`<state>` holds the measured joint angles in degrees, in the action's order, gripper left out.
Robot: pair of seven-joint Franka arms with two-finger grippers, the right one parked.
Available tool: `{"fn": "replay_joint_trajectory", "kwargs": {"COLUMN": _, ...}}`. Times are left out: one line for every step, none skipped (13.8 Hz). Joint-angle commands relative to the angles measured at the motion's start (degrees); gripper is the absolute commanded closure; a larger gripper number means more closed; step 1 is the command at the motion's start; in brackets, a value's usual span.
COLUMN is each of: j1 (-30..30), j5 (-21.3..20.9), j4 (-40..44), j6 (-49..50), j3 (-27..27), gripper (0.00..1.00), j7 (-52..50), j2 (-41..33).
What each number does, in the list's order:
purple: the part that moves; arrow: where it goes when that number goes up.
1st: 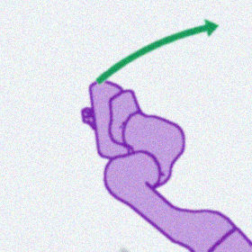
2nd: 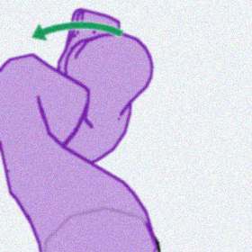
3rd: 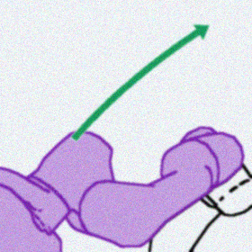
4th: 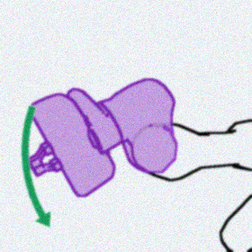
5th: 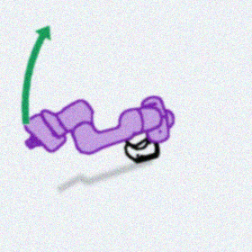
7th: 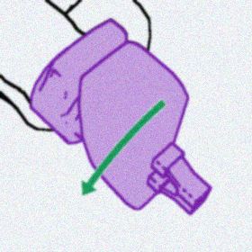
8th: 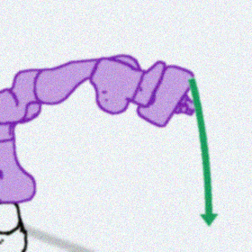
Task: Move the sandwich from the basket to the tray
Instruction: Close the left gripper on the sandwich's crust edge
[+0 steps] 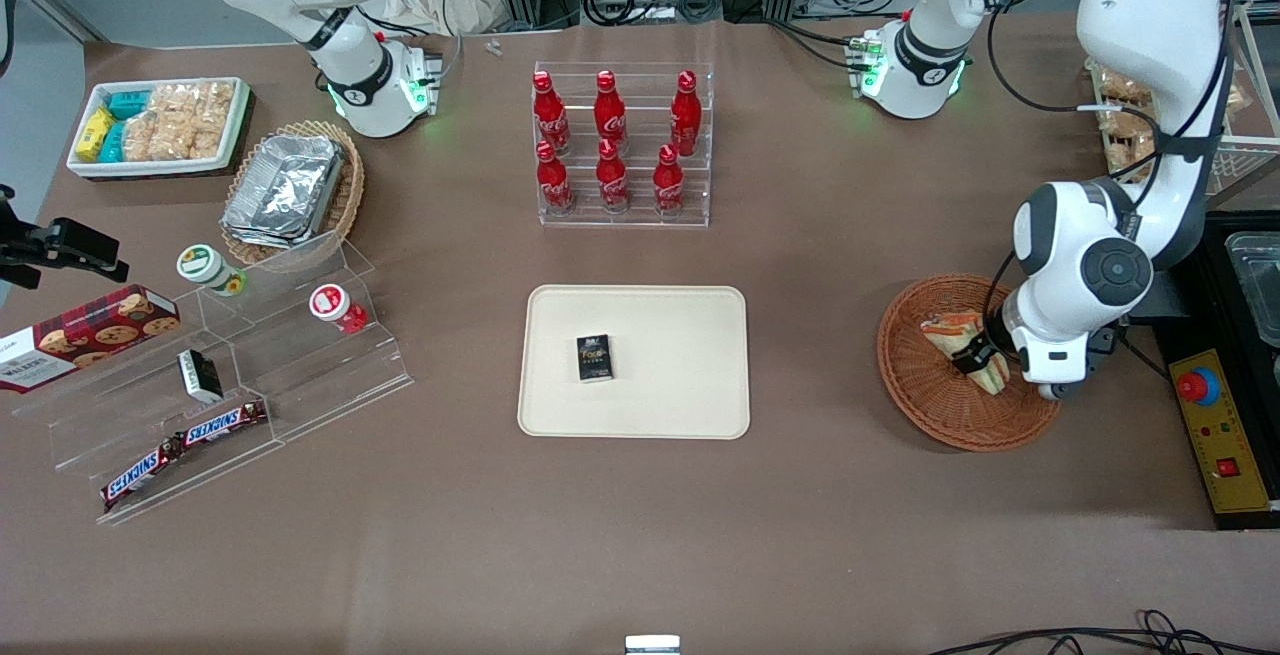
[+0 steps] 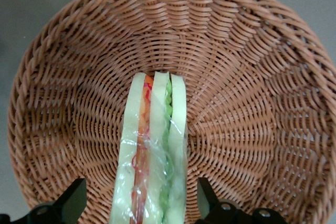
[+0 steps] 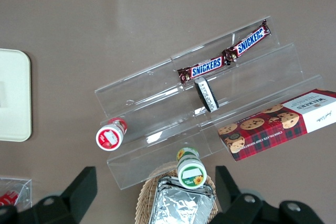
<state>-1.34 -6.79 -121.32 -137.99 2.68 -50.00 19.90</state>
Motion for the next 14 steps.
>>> {"fn": "replay_joint_trajectory", "kwargs": {"j1": -0.6, "j5": -1.1, "j4": -0.7, "j6": -1.3, "j3": 0.4, "gripper": 0.21, "j7": -0.4, "j2": -0.2}}
{"fn": "replay_joint_trajectory", "kwargs": {"j1": -0.6, "j5": -1.0, "j4": -0.7, "j6": -1.2, "j3": 0.4, "gripper": 0.22, "j7": -0.6, "j2": -0.2}}
{"fn": "replay_joint_trajectory", "kwargs": {"j1": -0.6, "j5": -1.0, "j4": -0.7, "j6": -1.2, "j3": 0.4, "gripper": 0.37, "j7": -0.5, "j2": -0.2}}
{"fn": "replay_joint_trajectory", "kwargs": {"j1": -0.5, "j5": -1.0, "j4": -0.7, "j6": -1.1, "j3": 0.4, "gripper": 0.45, "j7": -0.5, "j2": -0.3}}
{"fn": "replay_joint_trajectory", "kwargs": {"j1": -0.5, "j5": -1.1, "j4": -0.7, "j6": -0.7, "j3": 0.4, "gripper": 0.63, "j7": -0.4, "j2": -0.4}}
{"fn": "replay_joint_trajectory", "kwargs": {"j1": -0.3, "j5": -1.1, "j4": -0.7, "j6": -0.4, "j3": 0.4, "gripper": 0.82, "j7": -0.4, "j2": -0.6}}
{"fn": "replay_joint_trajectory", "kwargs": {"j1": -0.3, "j5": -1.1, "j4": -0.7, "j6": -0.4, "j3": 0.5, "gripper": 0.93, "j7": -0.4, "j2": -0.7}}
{"fn": "replay_joint_trajectory", "kwargs": {"j1": -0.3, "j5": -1.1, "j4": -0.6, "j6": 0.4, "j3": 0.5, "gripper": 0.98, "j7": -0.1, "j2": -0.8}}
{"fn": "replay_joint_trajectory", "kwargs": {"j1": -0.2, "j5": -1.1, "j4": 0.0, "j6": 2.8, "j3": 0.5, "gripper": 1.0, "j7": 0.7, "j2": -1.4}}
{"fn": "replay_joint_trajectory", "kwargs": {"j1": -0.2, "j5": -1.1, "j4": 1.1, "j6": 5.6, "j3": 0.7, "gripper": 1.0, "j7": 1.9, "j2": -2.4}}
{"fn": "replay_joint_trajectory", "kwargs": {"j1": 0.1, "j5": -1.1, "j4": 2.7, "j6": 8.8, "j3": 0.8, "gripper": 1.0, "j7": 2.7, "j2": -3.5}}
{"fn": "replay_joint_trajectory", "kwargs": {"j1": 0.2, "j5": -1.1, "j4": 4.7, "j6": 12.3, "j3": 0.9, "gripper": 1.0, "j7": 4.5, "j2": -4.2}}
{"fn": "replay_joint_trajectory", "kwargs": {"j1": 0.3, "j5": -1.1, "j4": 7.5, "j6": 16.3, "j3": 0.9, "gripper": 1.0, "j7": 7.5, "j2": -4.5}}
{"fn": "replay_joint_trajectory", "kwargs": {"j1": 0.3, "j5": -1.0, "j4": 11.8, "j6": 21.4, "j3": 0.9, "gripper": 1.0, "j7": 10.7, "j2": -4.5}}
